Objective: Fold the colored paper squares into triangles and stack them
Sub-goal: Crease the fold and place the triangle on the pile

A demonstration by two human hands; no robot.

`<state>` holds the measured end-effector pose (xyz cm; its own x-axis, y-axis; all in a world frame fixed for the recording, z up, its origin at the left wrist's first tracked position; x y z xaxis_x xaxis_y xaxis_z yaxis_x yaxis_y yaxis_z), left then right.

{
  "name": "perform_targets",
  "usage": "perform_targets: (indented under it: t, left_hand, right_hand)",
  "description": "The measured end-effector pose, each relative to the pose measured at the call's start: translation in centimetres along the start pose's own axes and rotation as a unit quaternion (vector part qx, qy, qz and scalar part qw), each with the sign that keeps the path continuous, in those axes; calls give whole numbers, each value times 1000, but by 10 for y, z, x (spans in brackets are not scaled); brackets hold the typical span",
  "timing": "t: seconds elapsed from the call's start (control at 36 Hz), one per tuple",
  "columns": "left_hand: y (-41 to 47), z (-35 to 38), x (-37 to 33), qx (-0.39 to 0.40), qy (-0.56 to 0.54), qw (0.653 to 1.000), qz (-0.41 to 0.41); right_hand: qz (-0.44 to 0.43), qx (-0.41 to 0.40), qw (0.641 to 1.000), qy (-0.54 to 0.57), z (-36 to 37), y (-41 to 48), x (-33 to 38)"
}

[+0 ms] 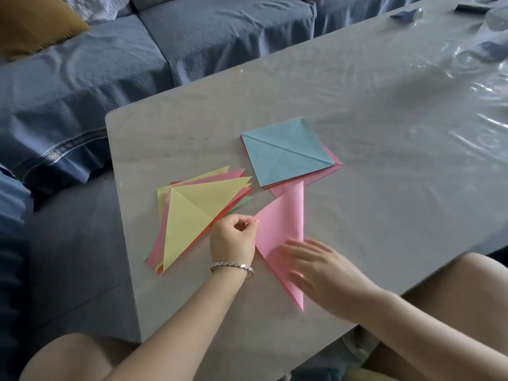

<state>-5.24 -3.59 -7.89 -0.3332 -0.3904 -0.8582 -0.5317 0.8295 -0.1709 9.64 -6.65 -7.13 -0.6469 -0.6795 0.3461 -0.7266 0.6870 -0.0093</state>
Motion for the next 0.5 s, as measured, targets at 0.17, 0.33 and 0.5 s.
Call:
perform_targets:
  t: [0.17, 0.33, 0.5]
  left_hand:
    - [7, 0, 13, 0, 42, 999, -11]
    - [8, 0, 15, 2, 51, 999, -8]
    - [9, 0, 16, 0, 51, 999, -13]
  right_hand:
    - [85, 18, 994, -60, 21, -10, -23]
    - [152, -26, 980, -127, 7, 11, -48]
    - [170, -44, 980, -89, -4, 35, -70]
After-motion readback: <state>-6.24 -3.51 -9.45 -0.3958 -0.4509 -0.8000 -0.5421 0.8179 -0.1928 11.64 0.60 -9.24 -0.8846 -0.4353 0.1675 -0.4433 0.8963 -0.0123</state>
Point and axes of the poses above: each hand's wrist, its own y-axis towards the middle knuckle, its own z-axis out of the palm, x = y × z, the point moved 9 cm from there along y, towards the middle knuckle, and after that the axes turned 2 degrees about -z, right-handed, at the moved point
